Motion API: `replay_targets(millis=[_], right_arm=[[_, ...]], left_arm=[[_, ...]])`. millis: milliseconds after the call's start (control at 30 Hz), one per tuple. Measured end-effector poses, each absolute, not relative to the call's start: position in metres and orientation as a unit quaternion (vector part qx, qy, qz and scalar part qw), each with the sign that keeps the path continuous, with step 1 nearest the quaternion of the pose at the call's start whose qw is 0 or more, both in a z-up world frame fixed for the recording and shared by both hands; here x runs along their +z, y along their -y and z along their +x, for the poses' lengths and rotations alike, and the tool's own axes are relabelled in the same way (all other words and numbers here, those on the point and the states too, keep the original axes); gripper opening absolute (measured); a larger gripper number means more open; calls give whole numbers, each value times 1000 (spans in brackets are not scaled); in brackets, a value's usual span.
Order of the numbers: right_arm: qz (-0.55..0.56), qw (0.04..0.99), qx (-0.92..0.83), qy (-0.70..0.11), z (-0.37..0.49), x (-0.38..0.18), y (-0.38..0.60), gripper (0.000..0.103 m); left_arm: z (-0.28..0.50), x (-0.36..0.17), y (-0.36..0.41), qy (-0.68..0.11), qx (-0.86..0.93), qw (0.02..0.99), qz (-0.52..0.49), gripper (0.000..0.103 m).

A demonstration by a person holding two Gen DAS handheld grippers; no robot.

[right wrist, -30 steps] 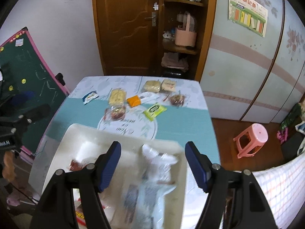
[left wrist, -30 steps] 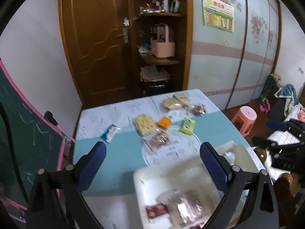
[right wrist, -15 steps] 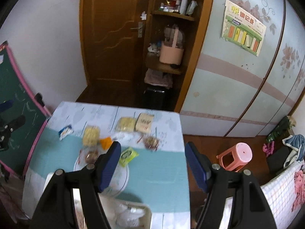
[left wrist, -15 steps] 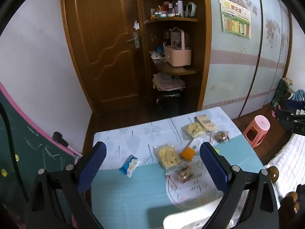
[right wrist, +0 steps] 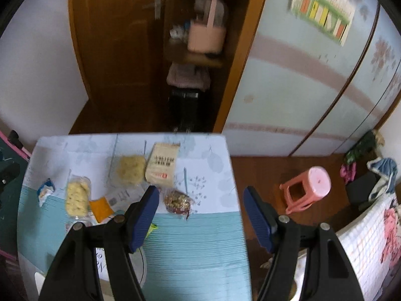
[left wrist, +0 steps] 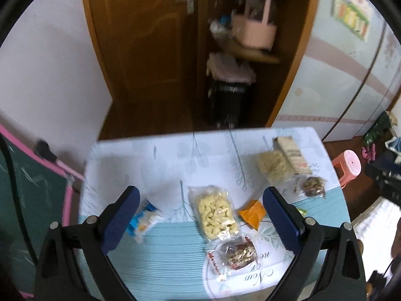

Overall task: Organize snacks
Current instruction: 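Lower the left gripper to the puffed-snack bag while the right approaches the brown nut bag, then grasp the puffed-snack bag with the left gripper while the right grasps the nut bag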

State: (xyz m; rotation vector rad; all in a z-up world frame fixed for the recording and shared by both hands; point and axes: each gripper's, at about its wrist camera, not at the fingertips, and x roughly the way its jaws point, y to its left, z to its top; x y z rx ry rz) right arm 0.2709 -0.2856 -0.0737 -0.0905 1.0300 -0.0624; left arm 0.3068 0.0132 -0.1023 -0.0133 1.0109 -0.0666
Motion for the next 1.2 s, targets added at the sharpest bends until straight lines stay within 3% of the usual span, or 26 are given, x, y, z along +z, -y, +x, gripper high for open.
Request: replay_targets(millis=[333, 767, 833, 1100, 1200], right_arm=[[35, 816, -10, -577, 303, -171, 299, 70], [80, 787, 4, -612, 320, -225, 298, 69], [85, 783, 8, -616, 322, -228, 298, 63], [99, 786, 13, -610, 326, -228, 300, 62], [107, 786, 7, -609, 331, -230, 301, 62]], left_arm=[[331, -201, 2, -568, -30, 821, -44, 98], [342, -251, 4, -608, -12, 790, -70, 98], [342, -256, 1, -612, -8, 787, -78, 94], [341, -267, -3, -621, 3, 779, -86, 87], [341, -266, 3, -618, 5, 783, -70, 75]])
